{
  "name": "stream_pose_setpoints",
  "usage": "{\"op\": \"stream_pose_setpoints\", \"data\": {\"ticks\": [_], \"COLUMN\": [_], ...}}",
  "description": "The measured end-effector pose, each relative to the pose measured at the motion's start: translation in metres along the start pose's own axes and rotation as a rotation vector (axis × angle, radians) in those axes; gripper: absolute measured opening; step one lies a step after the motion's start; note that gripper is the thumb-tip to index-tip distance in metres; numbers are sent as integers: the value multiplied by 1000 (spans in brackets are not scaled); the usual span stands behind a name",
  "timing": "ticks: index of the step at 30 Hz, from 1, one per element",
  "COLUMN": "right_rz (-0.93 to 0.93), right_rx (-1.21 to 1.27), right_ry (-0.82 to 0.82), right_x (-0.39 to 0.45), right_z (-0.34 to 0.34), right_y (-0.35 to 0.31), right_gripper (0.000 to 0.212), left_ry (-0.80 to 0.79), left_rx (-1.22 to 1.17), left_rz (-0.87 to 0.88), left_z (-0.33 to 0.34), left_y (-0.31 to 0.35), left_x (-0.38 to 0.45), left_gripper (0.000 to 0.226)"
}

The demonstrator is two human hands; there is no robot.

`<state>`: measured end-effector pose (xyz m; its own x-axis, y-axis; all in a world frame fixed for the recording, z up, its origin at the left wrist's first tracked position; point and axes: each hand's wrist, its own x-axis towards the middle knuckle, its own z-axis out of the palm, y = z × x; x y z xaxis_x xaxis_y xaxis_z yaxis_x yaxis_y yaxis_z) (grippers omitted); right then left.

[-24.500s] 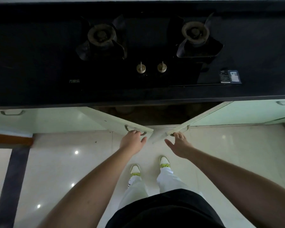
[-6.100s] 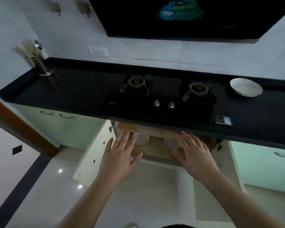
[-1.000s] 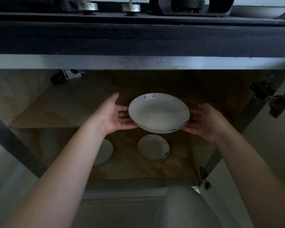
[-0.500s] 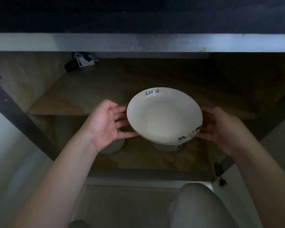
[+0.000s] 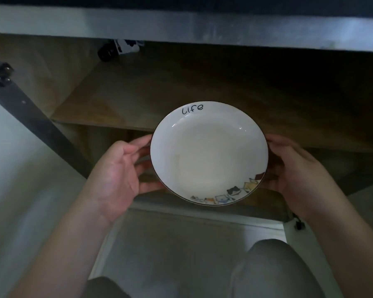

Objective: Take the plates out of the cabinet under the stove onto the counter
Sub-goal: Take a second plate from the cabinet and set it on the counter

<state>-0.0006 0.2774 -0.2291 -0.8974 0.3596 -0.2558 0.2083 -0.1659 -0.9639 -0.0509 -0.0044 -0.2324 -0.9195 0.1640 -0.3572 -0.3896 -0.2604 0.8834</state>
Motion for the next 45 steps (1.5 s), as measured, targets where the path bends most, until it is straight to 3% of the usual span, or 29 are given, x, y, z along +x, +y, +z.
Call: {"op": "stream_pose_setpoints", "data": {"ticks": [8, 16, 23, 31, 38, 45], "right_rz": [311, 470, 519, 480, 389, 306], "right_rx": [-94, -217, -169, -166, -142, -41], "right_ry": [-27, -32, -158, -223, -124, 111], "right_x": [-57, -140, -221, -299, -384, -435], "right_z": [21, 35, 26, 28, 31, 4], "right_y": [-55, -108, -176, -247, -304, -328], "right_gripper": [27, 34, 48, 49, 45, 38], "left_ry": [193, 286, 280, 231, 73, -101], "left_rx": [23, -1, -62, -79, -73, 95], "left_rz": [-141, -278, -366, -328, -330, -263], "left_z": [10, 6, 3, 9, 20, 58], "left_y": [49, 73, 115, 181, 258, 297], "left_x": [-68, -169, -279, -368, -410, -421], "left_gripper": [40, 24, 38, 33, 35, 43]}}
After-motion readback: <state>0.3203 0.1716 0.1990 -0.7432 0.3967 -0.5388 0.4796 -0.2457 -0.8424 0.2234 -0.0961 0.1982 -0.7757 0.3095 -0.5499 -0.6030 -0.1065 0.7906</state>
